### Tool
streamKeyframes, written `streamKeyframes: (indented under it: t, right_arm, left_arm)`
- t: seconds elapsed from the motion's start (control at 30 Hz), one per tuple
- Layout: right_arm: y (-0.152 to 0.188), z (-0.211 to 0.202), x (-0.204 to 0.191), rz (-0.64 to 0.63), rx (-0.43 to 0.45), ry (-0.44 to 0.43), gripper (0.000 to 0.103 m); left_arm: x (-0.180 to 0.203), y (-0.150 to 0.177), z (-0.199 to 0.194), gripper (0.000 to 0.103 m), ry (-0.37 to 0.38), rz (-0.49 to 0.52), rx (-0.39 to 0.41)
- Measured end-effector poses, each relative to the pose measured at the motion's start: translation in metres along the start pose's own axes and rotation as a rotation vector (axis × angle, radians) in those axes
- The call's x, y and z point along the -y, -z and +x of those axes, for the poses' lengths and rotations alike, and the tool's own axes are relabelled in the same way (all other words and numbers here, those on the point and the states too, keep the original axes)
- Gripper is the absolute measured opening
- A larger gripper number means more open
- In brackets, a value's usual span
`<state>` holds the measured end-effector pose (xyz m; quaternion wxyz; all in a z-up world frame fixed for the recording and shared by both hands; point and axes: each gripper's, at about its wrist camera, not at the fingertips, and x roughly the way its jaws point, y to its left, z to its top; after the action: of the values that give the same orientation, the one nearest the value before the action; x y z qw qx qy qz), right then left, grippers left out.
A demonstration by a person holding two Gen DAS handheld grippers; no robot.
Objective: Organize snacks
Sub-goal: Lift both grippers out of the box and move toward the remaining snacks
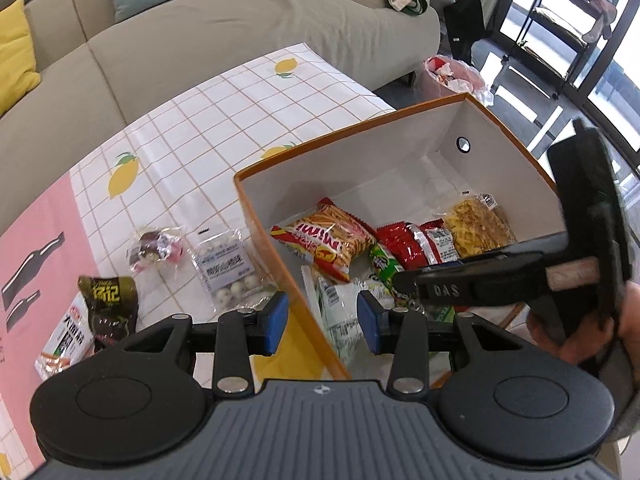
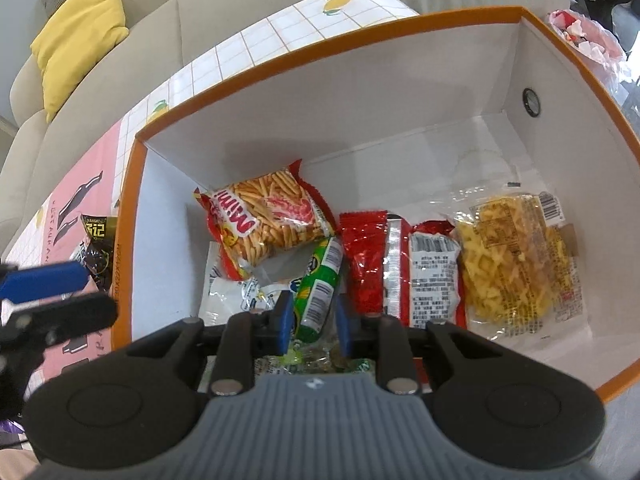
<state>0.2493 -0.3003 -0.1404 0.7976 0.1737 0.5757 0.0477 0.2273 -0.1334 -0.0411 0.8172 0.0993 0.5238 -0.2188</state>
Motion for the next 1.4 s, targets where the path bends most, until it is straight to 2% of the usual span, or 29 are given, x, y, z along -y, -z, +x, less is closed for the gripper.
streamKeyframes:
  t: [0.33, 0.57, 0.63, 0.83, 0.93, 1.0, 1.07, 1.2, 1.4]
  right_arm:
    - [0.003, 0.011, -0.007, -0.026, -0.021, 0.045, 0.017]
    - [0.007, 0.011, -0.028, -0.15, -0.021, 0.132, 0.017]
    - [0.009, 0.0, -0.037, -0.192, 0.009, 0.145, 0.016]
    - [0.034, -0.059, -0.074, -0.321, 0.183, 0.113, 0.021]
    - [0.05, -0.083, -0.093, -0.346, 0.258, 0.056, 0.024]
    - [0.061, -0.094, -0.106, -0.357, 0.299, 0.015, 0.031]
    - [0.07, -0.099, -0.121, -0.374, 0.333, -0.008, 0.031]
    - [0.088, -0.102, -0.145, -0.384, 0.373, -0.039, 0.031]
    - [0.102, -0.082, -0.173, -0.363, 0.355, -0.095, 0.033]
  left_arm:
    - [-0.014, 0.021, -0.016, 0.048, -0.011, -0.078, 0.018]
    - [-0.022, 0.04, -0.02, 0.048, -0.01, -0.128, 0.013]
    - [-0.026, 0.047, -0.025, 0.048, -0.01, -0.147, 0.02]
    - [-0.042, 0.068, -0.043, 0.048, -0.04, -0.207, 0.068]
    - [-0.046, 0.078, -0.054, 0.048, -0.051, -0.219, 0.103]
    - [-0.05, 0.086, -0.061, 0.048, -0.06, -0.221, 0.126]
    - [-0.056, 0.094, -0.066, 0.048, -0.061, -0.23, 0.145]
    - [-0.073, 0.113, -0.072, 0.048, -0.066, -0.266, 0.172]
    - [-0.101, 0.135, -0.074, 0.049, -0.094, -0.312, 0.2]
